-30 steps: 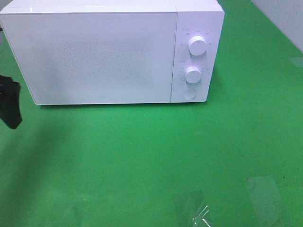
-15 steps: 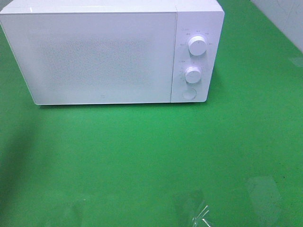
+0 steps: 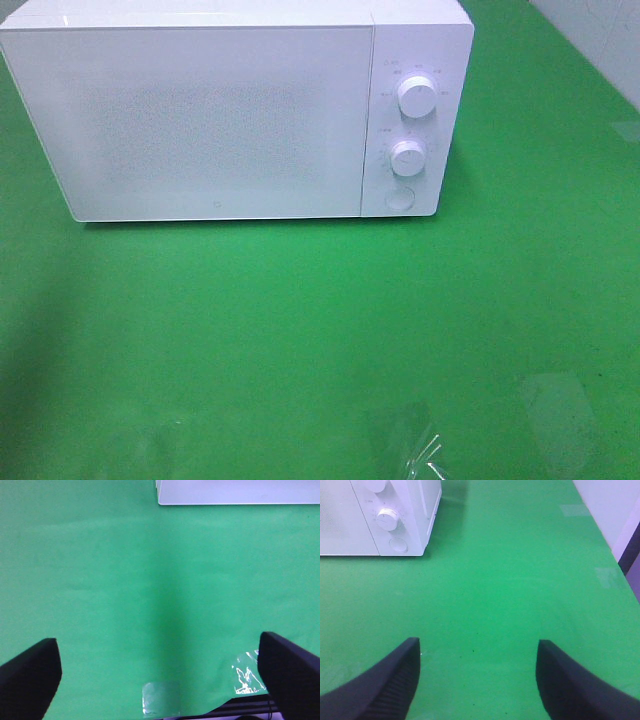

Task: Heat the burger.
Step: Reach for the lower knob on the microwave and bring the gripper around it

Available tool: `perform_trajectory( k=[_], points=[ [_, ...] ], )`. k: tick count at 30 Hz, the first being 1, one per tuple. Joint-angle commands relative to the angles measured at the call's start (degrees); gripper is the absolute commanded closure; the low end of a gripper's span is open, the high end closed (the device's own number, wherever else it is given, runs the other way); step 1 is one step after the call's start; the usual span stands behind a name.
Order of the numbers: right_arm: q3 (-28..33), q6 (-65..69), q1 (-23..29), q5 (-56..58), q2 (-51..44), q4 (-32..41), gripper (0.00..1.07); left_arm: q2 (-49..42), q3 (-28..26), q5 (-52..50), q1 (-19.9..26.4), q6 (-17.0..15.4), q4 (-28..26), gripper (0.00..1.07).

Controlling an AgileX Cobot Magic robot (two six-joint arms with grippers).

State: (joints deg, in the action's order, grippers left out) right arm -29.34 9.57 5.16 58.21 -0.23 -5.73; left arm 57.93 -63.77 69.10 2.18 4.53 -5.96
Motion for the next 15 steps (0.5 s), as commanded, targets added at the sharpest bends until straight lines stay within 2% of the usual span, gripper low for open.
perform_trajectory(
  k=[1, 11, 13, 15],
  points=[
    [0.17, -0.17, -0.4, -0.57, -1.49, 0.23, 0.44, -2.75, -0.11, 0.52, 0.11, -0.29, 0.0, 0.05],
    [0.17, -0.17, -0.4, -0.57, -1.49, 0.23, 0.44, -14.55, 1.32, -0.23, 0.11, -0.29, 0.0, 0.05],
    [0.17, -0.17, -0.4, -0.57, -1.49, 0.23, 0.44, -20.45, 7.96, -3.21, 0.11, -0.29, 0.0, 0.06],
    [0.17, -0.17, -0.4, -0.57, -1.49, 0.23, 0.44, -21.72, 9.8, -3.9, 0.11, -0.29, 0.0, 0.06]
  ],
)
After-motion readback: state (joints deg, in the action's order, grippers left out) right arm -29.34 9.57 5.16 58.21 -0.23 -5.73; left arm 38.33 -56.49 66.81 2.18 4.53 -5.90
